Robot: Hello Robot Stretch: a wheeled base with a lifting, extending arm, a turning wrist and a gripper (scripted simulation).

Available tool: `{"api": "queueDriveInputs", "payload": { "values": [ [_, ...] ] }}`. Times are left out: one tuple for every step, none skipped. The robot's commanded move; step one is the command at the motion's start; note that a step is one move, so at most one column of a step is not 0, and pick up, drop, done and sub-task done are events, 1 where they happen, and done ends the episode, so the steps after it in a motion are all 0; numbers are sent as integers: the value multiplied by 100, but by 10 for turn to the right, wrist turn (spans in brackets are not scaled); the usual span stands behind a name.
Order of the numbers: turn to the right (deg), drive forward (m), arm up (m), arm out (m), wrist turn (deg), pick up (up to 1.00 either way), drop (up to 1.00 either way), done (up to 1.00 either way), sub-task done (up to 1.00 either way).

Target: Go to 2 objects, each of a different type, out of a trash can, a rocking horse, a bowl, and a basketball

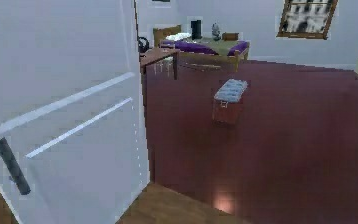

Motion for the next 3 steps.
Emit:
{"api": "queueDriveInputs", "payload": {
  "values": [
    [0, 50, 0, 0, 0, 0, 0, 0, 0],
    [180, 0, 0, 0, 0, 0, 0, 0, 0],
    [0, 85, 0, 0, 0, 0, 0, 0, 0]
  ]
}}
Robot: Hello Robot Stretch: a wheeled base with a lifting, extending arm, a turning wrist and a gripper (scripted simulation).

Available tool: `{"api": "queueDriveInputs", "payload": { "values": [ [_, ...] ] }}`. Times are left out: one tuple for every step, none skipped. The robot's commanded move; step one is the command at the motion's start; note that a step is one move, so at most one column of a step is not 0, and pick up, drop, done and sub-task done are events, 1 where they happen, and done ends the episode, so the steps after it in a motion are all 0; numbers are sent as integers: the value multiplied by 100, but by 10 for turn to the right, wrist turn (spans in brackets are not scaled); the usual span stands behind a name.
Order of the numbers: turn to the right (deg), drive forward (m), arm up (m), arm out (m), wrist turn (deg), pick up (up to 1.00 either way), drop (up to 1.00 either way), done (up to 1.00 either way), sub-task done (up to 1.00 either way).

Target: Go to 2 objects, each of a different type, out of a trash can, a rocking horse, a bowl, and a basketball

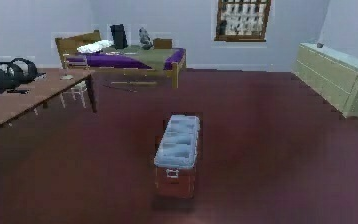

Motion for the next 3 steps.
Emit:
{"api": "queueDriveInputs", "payload": {
  "values": [
    [-450, 0, 0, 0, 0, 0, 0, 0, 0],
    [-180, 0, 0, 0, 0, 0, 0, 0, 0],
    [0, 45, 0, 0, 0, 0, 0, 0, 0]
  ]
}}
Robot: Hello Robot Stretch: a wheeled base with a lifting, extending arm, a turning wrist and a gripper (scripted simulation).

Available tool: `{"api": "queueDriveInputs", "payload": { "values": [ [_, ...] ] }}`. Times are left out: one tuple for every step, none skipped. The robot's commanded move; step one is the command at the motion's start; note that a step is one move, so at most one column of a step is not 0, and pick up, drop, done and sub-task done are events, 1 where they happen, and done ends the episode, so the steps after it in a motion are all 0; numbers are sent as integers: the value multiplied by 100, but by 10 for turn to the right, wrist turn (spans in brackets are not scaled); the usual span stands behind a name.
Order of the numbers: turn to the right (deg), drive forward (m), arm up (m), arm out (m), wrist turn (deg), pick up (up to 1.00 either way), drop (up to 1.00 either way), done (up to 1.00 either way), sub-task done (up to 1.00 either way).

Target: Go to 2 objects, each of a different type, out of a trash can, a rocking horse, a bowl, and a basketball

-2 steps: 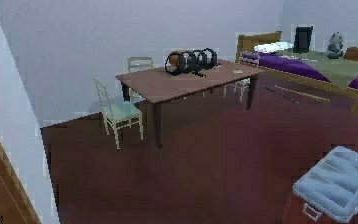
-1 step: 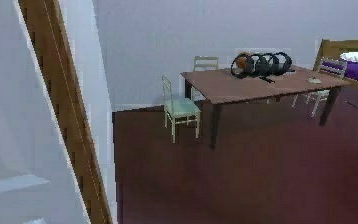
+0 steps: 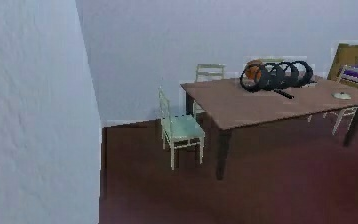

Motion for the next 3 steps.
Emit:
{"api": "queueDriveInputs", "payload": {
  "values": [
    [-150, 0, 0, 0, 0, 0, 0, 0, 0],
    [0, 100, 0, 0, 0, 0, 0, 0, 0],
    [0, 100, 0, 0, 0, 0, 0, 0, 0]
  ]
}}
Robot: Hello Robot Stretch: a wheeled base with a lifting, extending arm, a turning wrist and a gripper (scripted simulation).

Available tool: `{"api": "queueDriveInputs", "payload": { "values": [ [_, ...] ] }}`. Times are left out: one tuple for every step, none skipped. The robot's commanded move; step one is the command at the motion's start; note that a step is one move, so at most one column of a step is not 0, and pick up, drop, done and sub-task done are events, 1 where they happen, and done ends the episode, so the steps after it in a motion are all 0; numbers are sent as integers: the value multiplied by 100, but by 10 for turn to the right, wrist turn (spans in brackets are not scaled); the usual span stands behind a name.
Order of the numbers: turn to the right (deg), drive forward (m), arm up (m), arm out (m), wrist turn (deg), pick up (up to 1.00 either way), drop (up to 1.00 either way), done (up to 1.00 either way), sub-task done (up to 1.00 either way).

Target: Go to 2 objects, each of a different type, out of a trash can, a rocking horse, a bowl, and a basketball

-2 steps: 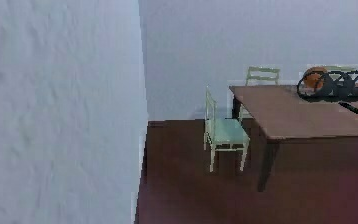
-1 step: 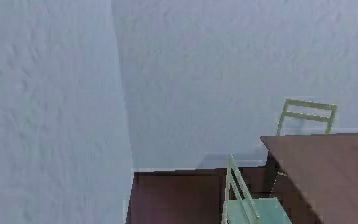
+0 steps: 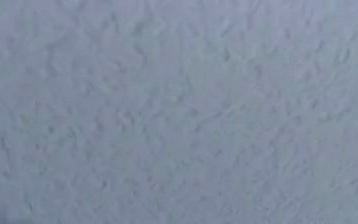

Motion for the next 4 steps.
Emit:
{"api": "queueDriveInputs", "payload": {
  "values": [
    [420, 0, 0, 0, 0, 0, 0, 0, 0],
    [0, 50, 0, 0, 0, 0, 0, 0, 0],
    [60, 0, 0, 0, 0, 0, 0, 0, 0],
    [0, 10, 0, 0, 0, 0, 0, 0, 0]
  ]
}}
